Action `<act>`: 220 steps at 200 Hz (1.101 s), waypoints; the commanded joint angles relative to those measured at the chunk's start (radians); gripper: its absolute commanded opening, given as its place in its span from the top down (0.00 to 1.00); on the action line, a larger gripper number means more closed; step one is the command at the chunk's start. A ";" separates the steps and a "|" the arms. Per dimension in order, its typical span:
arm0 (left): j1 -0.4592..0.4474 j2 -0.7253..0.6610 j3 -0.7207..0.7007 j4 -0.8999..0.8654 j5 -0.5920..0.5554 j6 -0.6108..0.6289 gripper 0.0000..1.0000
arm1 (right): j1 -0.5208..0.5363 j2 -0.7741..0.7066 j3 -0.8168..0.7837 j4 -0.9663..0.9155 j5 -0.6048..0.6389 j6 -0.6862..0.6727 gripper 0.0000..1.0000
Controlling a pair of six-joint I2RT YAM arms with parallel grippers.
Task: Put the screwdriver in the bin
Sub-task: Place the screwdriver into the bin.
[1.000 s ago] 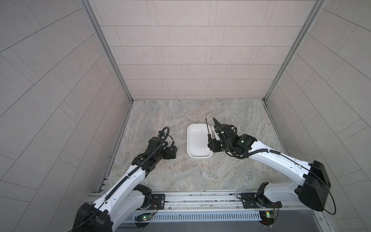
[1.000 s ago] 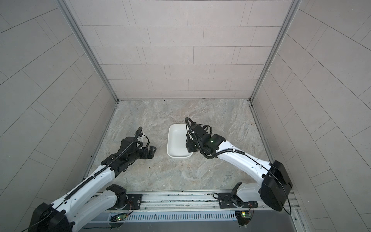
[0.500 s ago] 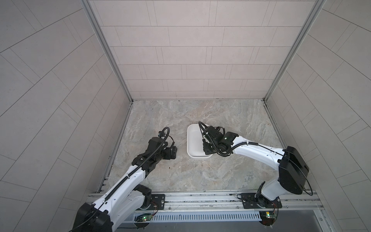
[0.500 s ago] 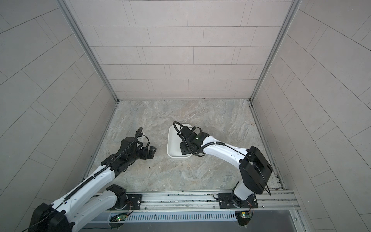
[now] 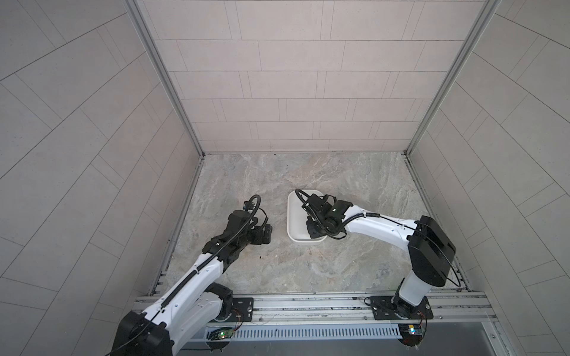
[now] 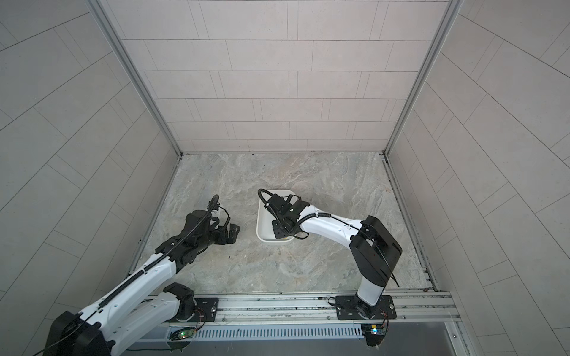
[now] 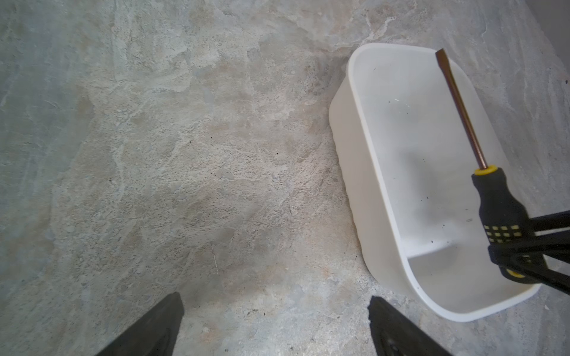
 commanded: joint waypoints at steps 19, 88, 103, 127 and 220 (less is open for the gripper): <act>-0.006 -0.008 0.031 -0.013 -0.005 0.014 0.00 | 0.012 0.032 0.033 -0.037 0.042 -0.002 1.00; -0.006 -0.012 0.030 -0.015 -0.006 0.014 0.00 | 0.015 0.099 0.064 -0.064 0.063 -0.005 1.00; -0.005 -0.011 0.030 -0.016 -0.006 0.015 0.00 | 0.015 0.112 0.071 -0.067 0.065 -0.006 1.00; -0.006 -0.013 0.029 -0.016 -0.008 0.014 0.00 | 0.015 0.129 0.082 -0.070 0.065 -0.005 1.00; -0.006 -0.008 0.027 -0.013 -0.010 0.019 0.00 | 0.015 0.182 0.122 -0.094 0.066 -0.015 0.84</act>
